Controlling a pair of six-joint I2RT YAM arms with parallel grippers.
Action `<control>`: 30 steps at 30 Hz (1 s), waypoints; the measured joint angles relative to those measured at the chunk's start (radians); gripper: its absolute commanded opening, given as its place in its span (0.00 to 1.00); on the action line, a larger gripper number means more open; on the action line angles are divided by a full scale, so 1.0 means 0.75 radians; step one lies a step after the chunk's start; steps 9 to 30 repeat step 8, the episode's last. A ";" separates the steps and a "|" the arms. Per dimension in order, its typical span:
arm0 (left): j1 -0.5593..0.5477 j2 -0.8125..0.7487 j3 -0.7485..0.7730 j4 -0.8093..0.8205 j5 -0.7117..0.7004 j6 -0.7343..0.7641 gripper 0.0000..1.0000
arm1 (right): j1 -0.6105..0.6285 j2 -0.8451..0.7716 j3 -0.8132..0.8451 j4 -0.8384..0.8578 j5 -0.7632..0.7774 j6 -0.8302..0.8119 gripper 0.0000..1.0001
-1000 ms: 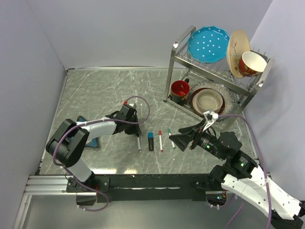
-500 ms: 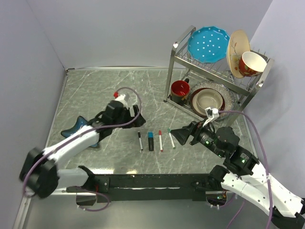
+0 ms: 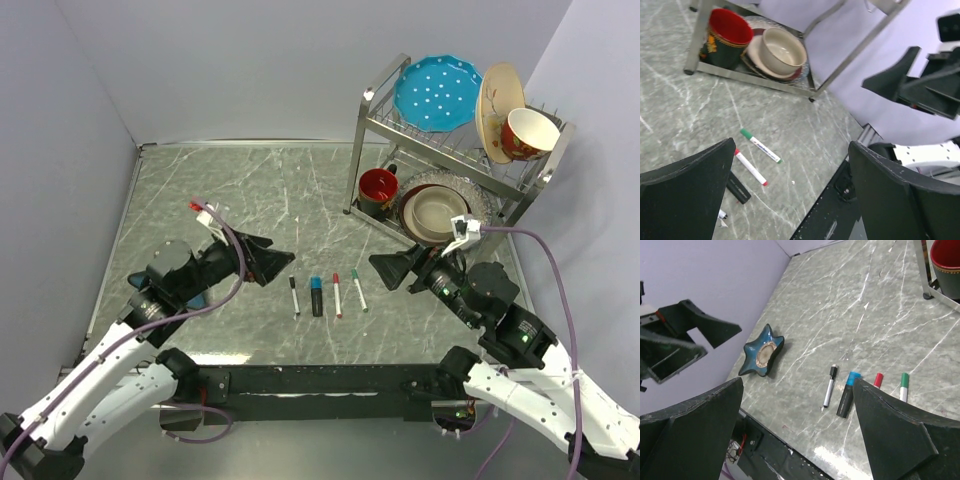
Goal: Insert the pens into the pen caps
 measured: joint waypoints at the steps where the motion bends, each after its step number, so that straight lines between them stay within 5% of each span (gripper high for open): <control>1: 0.000 -0.015 -0.012 0.013 0.023 -0.001 0.99 | 0.000 0.002 0.000 0.004 0.000 -0.002 0.98; 30: 0.000 -0.042 -0.020 0.068 0.113 -0.013 0.99 | 0.000 0.061 0.058 0.028 -0.011 -0.023 0.98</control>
